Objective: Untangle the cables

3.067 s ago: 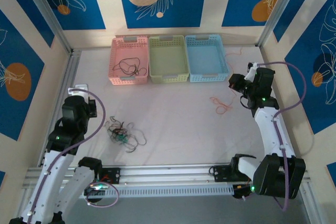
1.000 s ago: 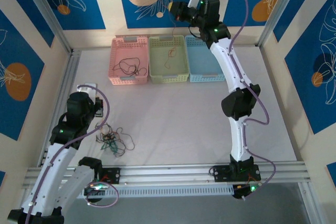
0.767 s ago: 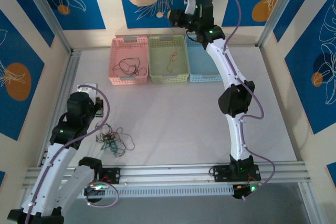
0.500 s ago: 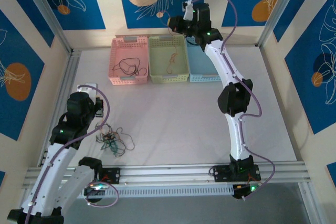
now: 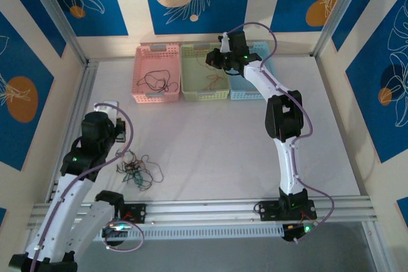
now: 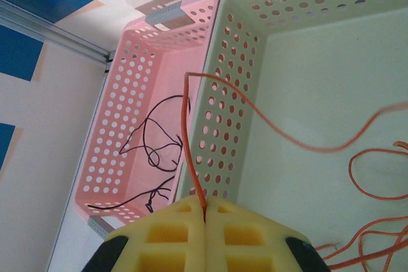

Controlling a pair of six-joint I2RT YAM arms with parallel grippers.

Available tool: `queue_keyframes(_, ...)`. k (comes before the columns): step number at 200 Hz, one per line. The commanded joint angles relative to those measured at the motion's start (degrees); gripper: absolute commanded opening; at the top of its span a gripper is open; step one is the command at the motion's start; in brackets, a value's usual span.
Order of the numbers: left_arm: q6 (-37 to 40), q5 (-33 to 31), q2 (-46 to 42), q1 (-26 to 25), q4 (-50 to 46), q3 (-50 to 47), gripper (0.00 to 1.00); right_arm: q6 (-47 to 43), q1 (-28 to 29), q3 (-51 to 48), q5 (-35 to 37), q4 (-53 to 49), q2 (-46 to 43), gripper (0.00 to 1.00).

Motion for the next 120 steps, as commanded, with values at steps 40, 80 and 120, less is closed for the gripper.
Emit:
queue_keyframes(40,-0.02,0.9,-0.07,-0.52,1.45,0.42,0.0,-0.28,0.0,3.39,-1.07,1.03,-4.24,0.0)
queue_keyframes(80,0.0,0.92,0.01,-0.64,1.45,0.41,0.0,-0.94,-1.08,18.11,-0.97,-5.24,-4.42,0.0)
queue_keyframes(120,0.02,1.0,0.03,-0.65,1.38,0.4,0.0,-2.72,-3.6,37.45,-0.07,-8.98,-4.59,0.0)
